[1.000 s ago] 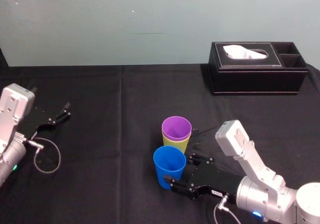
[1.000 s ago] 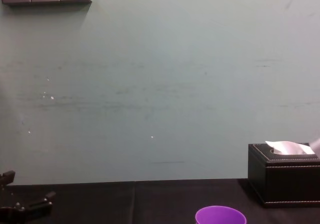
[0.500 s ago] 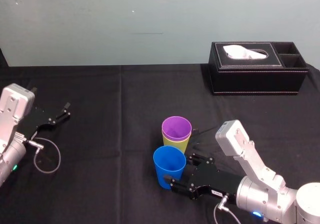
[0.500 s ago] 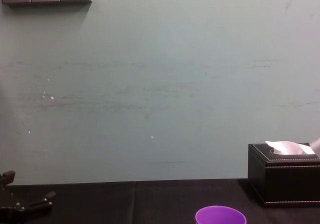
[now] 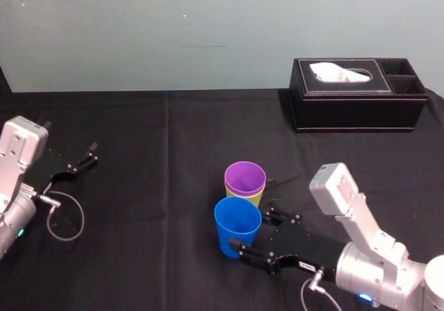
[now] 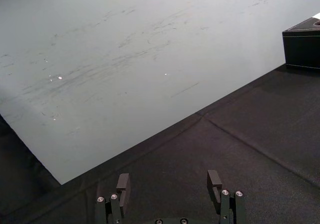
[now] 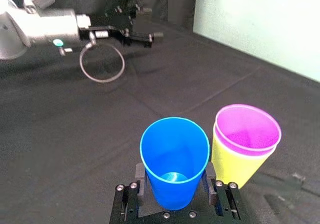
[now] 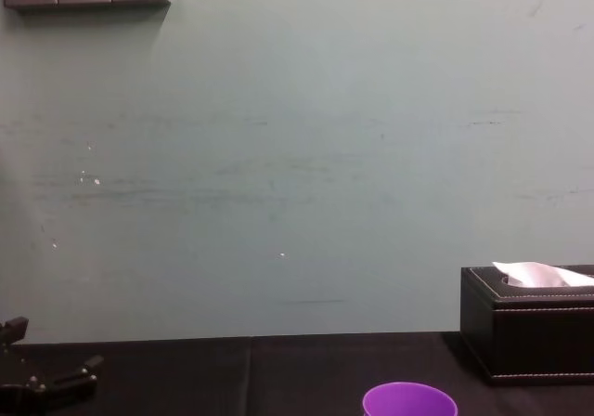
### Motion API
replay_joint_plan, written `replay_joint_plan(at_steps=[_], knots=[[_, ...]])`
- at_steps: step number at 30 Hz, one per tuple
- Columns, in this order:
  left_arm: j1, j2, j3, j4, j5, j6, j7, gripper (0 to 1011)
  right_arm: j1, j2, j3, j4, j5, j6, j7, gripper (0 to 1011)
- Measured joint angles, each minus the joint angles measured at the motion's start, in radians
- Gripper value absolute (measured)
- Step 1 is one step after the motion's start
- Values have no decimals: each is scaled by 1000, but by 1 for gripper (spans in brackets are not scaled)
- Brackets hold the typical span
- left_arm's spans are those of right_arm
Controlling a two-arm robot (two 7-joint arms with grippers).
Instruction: Stack the three plastic cups sequentially using one hand.
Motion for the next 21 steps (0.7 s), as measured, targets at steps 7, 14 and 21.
replay_joint_plan(at_steps=[7, 14, 21], knots=[[0, 0, 0, 0, 0, 0, 0, 1010, -37, 35, 35, -78, 30, -2, 5, 683], [0, 0, 0, 0, 0, 0, 0, 1010, -76, 78, 90, -164, 87, 6, 8, 684], [0, 0, 0, 0, 0, 0, 0, 1010, -67, 96, 127, -198, 127, 16, -3, 683]])
